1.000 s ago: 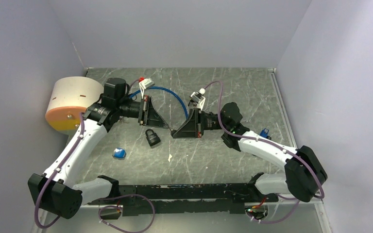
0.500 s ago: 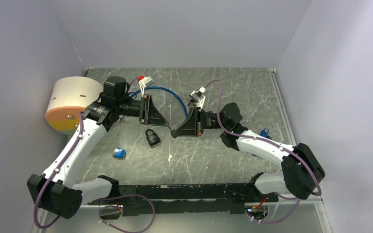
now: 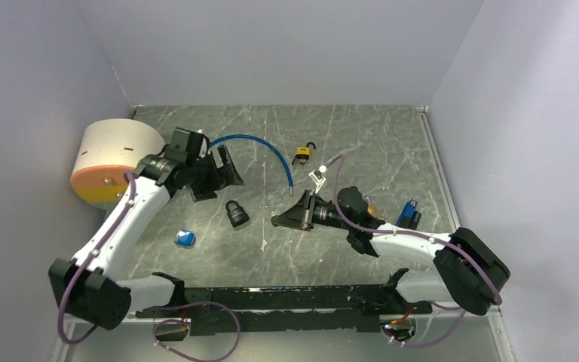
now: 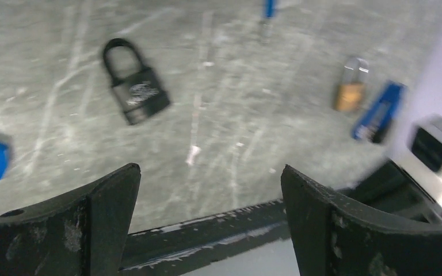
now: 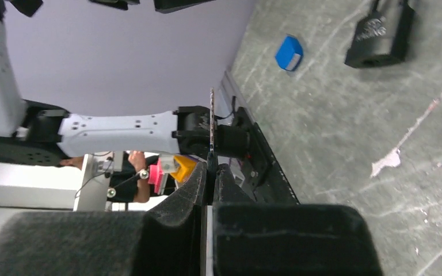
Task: Unlock with the key
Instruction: Adjust the key, then pick up the lock from the center of the board.
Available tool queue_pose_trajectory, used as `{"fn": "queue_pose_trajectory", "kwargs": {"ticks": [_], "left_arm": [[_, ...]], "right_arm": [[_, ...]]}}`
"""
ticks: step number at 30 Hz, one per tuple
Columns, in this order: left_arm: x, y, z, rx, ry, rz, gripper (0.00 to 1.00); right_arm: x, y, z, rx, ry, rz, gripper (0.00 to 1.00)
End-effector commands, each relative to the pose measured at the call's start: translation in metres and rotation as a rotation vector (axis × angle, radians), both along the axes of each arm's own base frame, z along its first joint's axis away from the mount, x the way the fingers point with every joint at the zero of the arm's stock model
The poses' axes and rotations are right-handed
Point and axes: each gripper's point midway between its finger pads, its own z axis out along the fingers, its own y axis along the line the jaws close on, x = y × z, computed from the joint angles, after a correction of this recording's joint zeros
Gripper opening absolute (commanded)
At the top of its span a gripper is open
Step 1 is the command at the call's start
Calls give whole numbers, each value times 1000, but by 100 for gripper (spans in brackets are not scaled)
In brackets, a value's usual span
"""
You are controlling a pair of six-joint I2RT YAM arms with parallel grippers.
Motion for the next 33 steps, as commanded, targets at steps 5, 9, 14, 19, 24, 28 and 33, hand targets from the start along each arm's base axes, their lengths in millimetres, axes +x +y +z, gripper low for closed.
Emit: {"fn": "queue_pose_trajectory", "kwargs": {"ticks": [5,9,14,19,24,28,33], "left_arm": [[20,24,-104,226,261,176,95],[40,12,-128,243,309,167,95],[43,22,-149,392,393,202,95],[39,18,-164,413,427,259,95],[38,11,-176,423,430,280,95],[35,5,-187,409,449,284,95],[29,5,-201,418,468,282,95]], "right_arm": [[7,4,-32,-81,19,-98,0],[6,9,-46,-93,39,-76,0],[7,11,-55,-105,30,-65,0],[8,12,-64,-154,1,-48,0],[6,14,-67,-166,-18,-20,0],[6,15,-68,-161,-27,-13,0],[5,15,-73,-154,-22,-14,0]]}}
